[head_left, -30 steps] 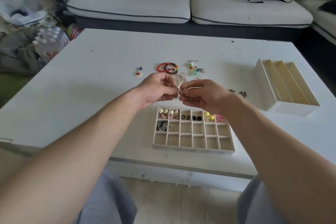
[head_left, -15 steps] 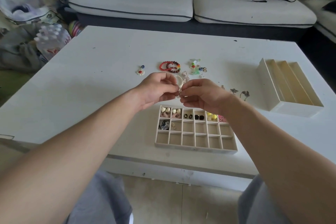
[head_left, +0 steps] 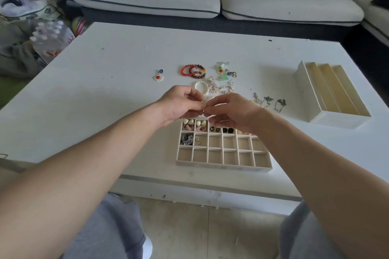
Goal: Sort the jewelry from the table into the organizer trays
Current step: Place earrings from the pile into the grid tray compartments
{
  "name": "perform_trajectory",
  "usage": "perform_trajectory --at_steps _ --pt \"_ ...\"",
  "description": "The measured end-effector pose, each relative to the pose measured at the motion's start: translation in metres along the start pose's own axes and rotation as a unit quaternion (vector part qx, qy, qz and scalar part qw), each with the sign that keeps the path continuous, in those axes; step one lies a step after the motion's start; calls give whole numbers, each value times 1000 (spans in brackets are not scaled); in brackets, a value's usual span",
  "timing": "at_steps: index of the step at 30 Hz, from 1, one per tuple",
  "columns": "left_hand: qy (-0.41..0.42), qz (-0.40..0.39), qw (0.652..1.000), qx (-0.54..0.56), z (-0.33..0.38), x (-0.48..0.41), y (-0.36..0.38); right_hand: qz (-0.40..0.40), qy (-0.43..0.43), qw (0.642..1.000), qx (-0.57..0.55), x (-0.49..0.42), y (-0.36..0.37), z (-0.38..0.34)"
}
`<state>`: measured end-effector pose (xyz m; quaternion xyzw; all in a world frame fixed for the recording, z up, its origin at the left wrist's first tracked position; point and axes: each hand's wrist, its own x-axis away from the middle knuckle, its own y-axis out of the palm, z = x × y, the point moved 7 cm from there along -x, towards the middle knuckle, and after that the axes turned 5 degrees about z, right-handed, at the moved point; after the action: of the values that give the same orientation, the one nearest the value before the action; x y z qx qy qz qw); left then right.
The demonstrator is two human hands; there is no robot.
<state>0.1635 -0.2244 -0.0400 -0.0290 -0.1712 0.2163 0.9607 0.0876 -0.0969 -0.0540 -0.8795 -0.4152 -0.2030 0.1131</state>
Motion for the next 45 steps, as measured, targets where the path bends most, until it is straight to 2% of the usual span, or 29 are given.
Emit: perform_trajectory --at_steps 8,15,19,23,30,34,45 --pt "-6 -8 1000 -12 -4 2 2 5 10 1000 20 1 -2 5" --pt "12 -15 996 -82 -3 5 2 -12 51 998 22 3 2 12" --pt "-16 -29 997 -70 -8 8 5 -27 67 997 39 7 5 16" --pt "-38 -37 996 -76 -15 10 6 -8 65 994 87 12 3 18" --pt "1 -70 977 -204 -19 14 15 29 53 987 147 19 8 23" --pt "28 -48 970 -237 -16 15 15 57 34 989 129 21 6 21" --pt "17 -44 980 -194 -15 13 11 91 15 994 57 23 1 17"
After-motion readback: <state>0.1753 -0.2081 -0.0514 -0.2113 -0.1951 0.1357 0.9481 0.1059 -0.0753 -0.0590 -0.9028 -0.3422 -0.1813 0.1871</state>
